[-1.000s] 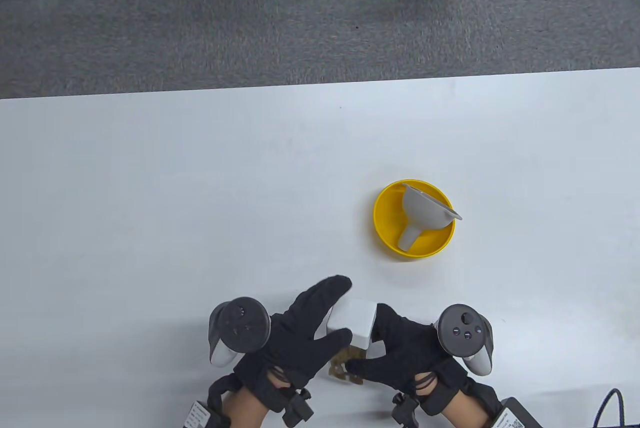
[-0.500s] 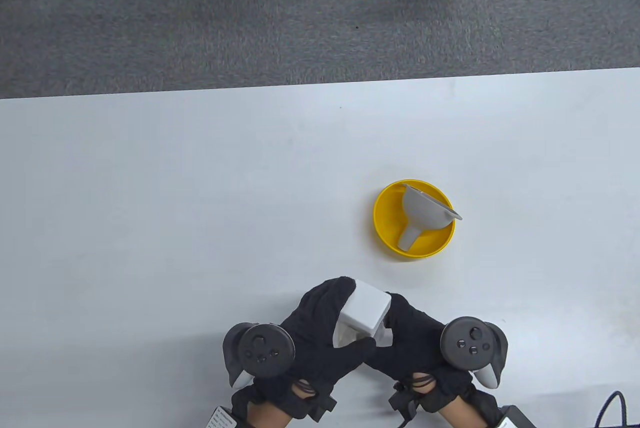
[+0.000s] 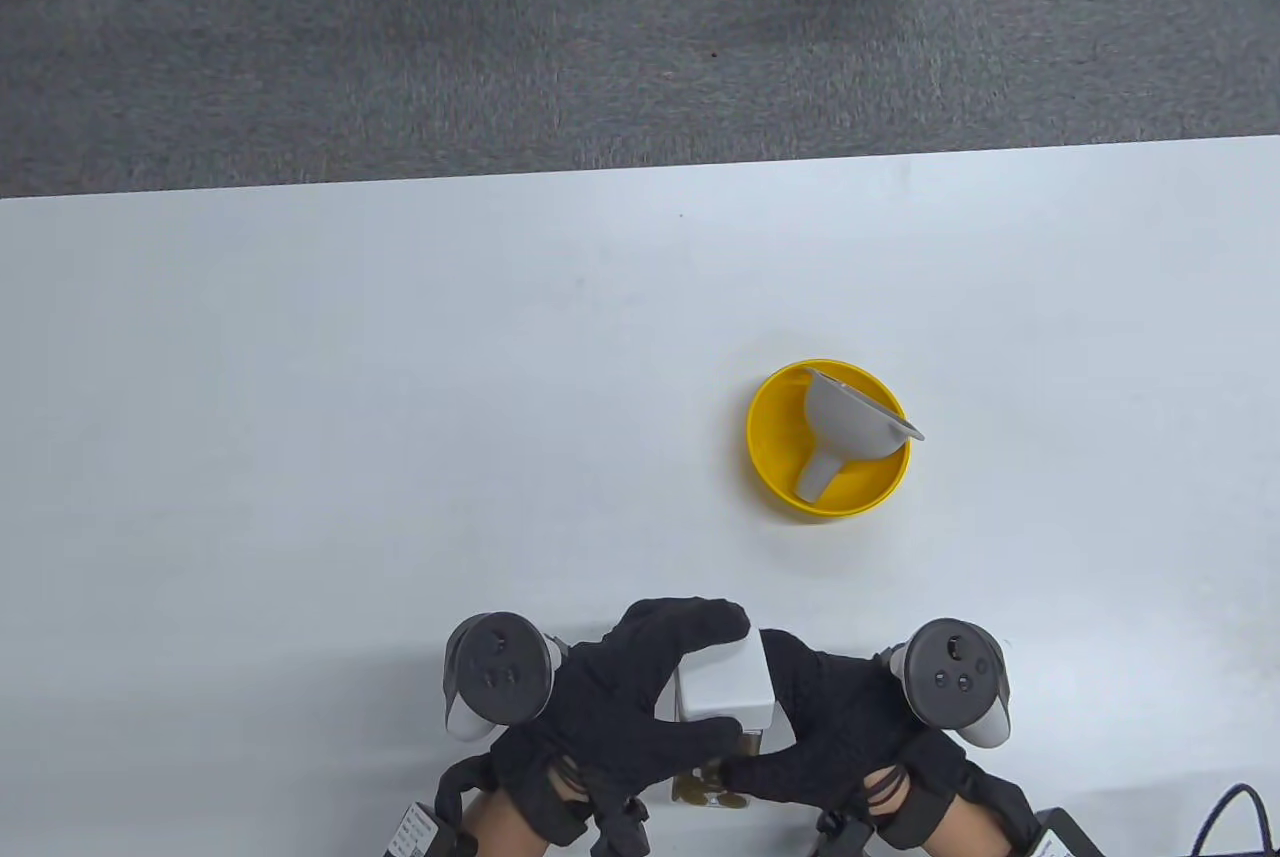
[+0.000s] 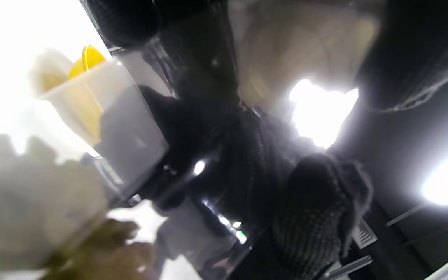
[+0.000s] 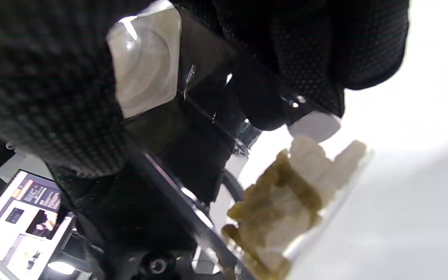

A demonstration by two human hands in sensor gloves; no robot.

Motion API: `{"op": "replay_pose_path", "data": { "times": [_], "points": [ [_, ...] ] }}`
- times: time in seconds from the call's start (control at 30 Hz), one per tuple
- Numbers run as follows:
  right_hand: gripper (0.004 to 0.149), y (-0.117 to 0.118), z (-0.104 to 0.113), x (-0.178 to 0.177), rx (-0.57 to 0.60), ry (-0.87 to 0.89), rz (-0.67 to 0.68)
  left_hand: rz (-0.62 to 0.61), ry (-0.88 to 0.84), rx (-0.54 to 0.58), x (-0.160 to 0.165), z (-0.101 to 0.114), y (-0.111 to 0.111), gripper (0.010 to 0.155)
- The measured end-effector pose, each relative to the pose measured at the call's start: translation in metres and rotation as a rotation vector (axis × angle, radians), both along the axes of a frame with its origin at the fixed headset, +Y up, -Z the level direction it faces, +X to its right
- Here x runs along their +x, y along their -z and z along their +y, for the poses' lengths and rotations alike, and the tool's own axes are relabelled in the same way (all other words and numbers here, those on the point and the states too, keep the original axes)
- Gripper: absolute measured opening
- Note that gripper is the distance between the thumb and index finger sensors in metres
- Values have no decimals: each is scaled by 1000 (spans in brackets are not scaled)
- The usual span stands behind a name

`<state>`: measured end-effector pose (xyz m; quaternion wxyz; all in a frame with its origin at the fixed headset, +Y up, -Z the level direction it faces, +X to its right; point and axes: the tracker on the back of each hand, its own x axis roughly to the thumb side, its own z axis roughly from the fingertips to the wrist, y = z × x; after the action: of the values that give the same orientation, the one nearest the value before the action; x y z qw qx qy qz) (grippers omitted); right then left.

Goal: Transfer raisins through funnel into coffee jar

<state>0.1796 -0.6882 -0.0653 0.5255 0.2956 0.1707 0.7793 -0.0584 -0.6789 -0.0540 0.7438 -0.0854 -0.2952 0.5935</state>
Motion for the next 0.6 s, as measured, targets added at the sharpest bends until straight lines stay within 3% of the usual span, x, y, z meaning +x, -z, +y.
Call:
{"op": "replay_pose_path", "data": {
  "times": [0.17, 0.33, 0.6],
  "points": [
    [105, 2, -3, 0, -19, -19, -15, -34, 19, -61, -2, -10, 5, 90],
    [102, 4, -1, 6, -10, -5, -71, 64, 13, -142, -7, -20, 9, 105],
    [100, 1, 1, 7, 46, 52, -132, 116, -82, -192, -8, -22, 12, 94]
  ]
}}
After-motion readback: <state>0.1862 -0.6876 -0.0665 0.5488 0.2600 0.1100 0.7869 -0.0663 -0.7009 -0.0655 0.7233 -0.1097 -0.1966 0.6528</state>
